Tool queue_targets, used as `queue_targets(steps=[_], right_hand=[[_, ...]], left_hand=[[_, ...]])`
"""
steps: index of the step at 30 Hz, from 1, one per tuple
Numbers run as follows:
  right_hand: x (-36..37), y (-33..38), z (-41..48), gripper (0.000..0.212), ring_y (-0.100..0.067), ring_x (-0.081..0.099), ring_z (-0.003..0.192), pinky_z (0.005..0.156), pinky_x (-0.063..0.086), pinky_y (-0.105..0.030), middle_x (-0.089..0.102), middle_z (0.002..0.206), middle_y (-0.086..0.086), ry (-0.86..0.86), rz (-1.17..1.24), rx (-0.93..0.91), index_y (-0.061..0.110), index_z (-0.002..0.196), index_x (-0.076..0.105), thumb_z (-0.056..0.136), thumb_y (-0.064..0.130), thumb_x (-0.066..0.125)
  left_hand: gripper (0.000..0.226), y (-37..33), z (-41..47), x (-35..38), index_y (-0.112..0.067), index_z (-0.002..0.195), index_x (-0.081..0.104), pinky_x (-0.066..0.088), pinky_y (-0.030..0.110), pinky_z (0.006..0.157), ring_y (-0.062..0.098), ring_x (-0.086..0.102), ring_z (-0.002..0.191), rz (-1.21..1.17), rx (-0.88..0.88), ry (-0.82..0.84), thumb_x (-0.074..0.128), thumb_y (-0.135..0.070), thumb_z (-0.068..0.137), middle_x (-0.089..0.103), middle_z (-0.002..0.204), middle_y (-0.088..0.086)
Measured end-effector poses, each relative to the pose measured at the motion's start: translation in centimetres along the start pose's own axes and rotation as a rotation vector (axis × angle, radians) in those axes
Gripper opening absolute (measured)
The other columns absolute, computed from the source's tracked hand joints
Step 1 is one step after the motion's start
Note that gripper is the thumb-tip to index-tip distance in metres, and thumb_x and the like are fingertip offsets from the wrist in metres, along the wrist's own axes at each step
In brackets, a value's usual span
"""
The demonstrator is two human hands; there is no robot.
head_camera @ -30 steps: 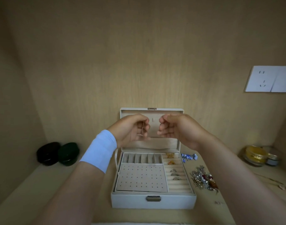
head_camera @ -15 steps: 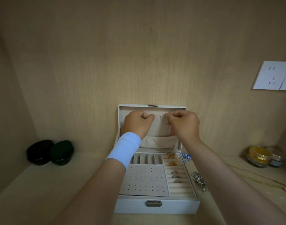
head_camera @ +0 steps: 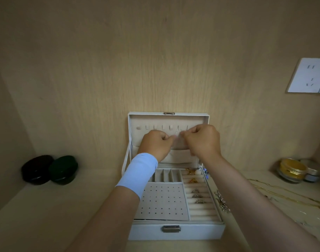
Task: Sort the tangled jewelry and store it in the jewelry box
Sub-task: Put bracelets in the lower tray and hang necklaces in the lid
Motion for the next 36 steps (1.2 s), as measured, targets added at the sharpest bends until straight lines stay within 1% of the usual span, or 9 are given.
queue_targets(steps=[3, 7, 10, 15, 18, 22, 26, 30, 36], right_hand=[[1.1, -0.3, -1.6, 0.035, -0.019, 0.064, 0.05, 0.045, 0.053, -0.028, 0.072, 0.069, -0.014, 0.226, 0.046, 0.089, 0.005, 0.077, 0.074, 0.092, 0.034, 0.065], [2.7, -1.0, -3.9, 0.034, -0.022, 0.068, 0.062, 0.057, 0.055, -0.03, 0.073, 0.072, -0.013, 0.512, 0.255, 0.212, 0.003, 0.089, 0.075, 0.095, 0.035, 0.066], [1.9, -0.6, -3.9, 0.018, -0.022, 0.073, 0.072, 0.06, 0.058, -0.026, 0.076, 0.081, -0.013, 0.471, 0.387, 0.17, 0.003, 0.094, 0.077, 0.096, 0.018, 0.066], [0.7, 1.3, -3.2, 0.02, 0.007, 0.066, 0.061, 0.054, 0.046, -0.006, 0.076, 0.082, 0.003, 0.513, 0.252, 0.088, 0.008, 0.095, 0.078, 0.097, 0.021, 0.063], [0.0, 2.3, -2.5, 0.02, -0.003, 0.069, 0.077, 0.057, 0.048, -0.008, 0.077, 0.089, 0.0, 0.504, 0.193, 0.046, 0.01, 0.095, 0.078, 0.096, 0.023, 0.063], [-1.1, 2.5, -2.2, 0.022, -0.004, 0.06, 0.068, 0.043, 0.038, -0.006, 0.07, 0.083, 0.0, 0.461, 0.153, 0.023, 0.006, 0.097, 0.077, 0.098, 0.022, 0.061], [-0.4, 0.3, -3.1, 0.023, -0.008, 0.058, 0.058, 0.045, 0.04, -0.016, 0.071, 0.079, 0.001, 0.572, 0.048, 0.088, 0.008, 0.094, 0.077, 0.096, 0.025, 0.061], [1.7, -1.5, -5.1, 0.018, -0.013, 0.048, 0.052, 0.048, 0.034, -0.025, 0.067, 0.074, -0.001, 0.745, 0.059, 0.147, 0.01, 0.09, 0.073, 0.092, 0.023, 0.06], [1.3, -0.7, -4.1, 0.019, -0.011, 0.05, 0.045, 0.043, 0.039, -0.019, 0.069, 0.067, -0.003, 0.58, 0.214, 0.0, 0.003, 0.078, 0.073, 0.091, 0.016, 0.071]], left_hand=[[0.031, 0.2, -1.5, 1.2, -0.011, 0.076, 0.066, 0.056, 0.035, 0.064, 0.018, 0.059, 0.059, -0.131, -0.03, 0.195, 0.058, -0.034, 0.096, 0.066, 0.066, 0.0], [0.019, 0.3, -3.3, 2.1, -0.013, 0.084, 0.066, 0.059, 0.037, 0.082, 0.015, 0.07, 0.076, -0.151, -0.009, 0.359, 0.06, -0.026, 0.096, 0.071, 0.078, 0.001], [0.013, 1.0, -4.3, 2.0, -0.019, 0.091, 0.072, 0.059, 0.032, 0.083, 0.014, 0.071, 0.083, -0.134, -0.024, 0.407, 0.061, -0.025, 0.095, 0.075, 0.087, 0.001], [0.011, 0.3, -4.0, 1.2, -0.023, 0.1, 0.069, 0.054, 0.032, 0.068, 0.016, 0.069, 0.076, -0.177, -0.018, 0.253, 0.059, -0.022, 0.094, 0.072, 0.082, 0.0], [0.02, -0.8, -4.3, 2.8, -0.021, 0.113, 0.069, 0.046, 0.025, 0.054, 0.015, 0.064, 0.061, -0.347, -0.059, 0.378, 0.062, -0.021, 0.094, 0.075, 0.096, -0.002], [0.013, -0.5, -4.3, 2.2, -0.014, 0.106, 0.069, 0.04, 0.014, 0.047, 0.012, 0.054, 0.053, -0.271, -0.083, 0.372, 0.062, -0.019, 0.095, 0.077, 0.089, -0.002], [0.013, -0.6, -3.9, 0.7, -0.011, 0.1, 0.072, 0.047, 0.018, 0.056, 0.014, 0.058, 0.057, -0.295, -0.046, 0.287, 0.065, -0.021, 0.095, 0.077, 0.088, -0.003], [0.006, -1.8, -3.1, 0.0, -0.02, 0.086, 0.078, 0.046, 0.01, 0.067, -0.008, 0.061, 0.062, -0.187, 0.036, 0.242, 0.072, -0.019, 0.089, 0.072, 0.075, -0.016], [0.007, -2.6, -2.5, -0.2, -0.021, 0.088, 0.079, 0.046, 0.018, 0.078, -0.006, 0.065, 0.077, -0.185, 0.104, 0.272, 0.072, -0.02, 0.088, 0.074, 0.077, -0.014]])
Point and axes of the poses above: each hand's wrist, its own z-axis towards the middle knuckle, its own x-axis out of the palm, y = z × x, the point moved 7 cm from there along z, towards the middle knuckle
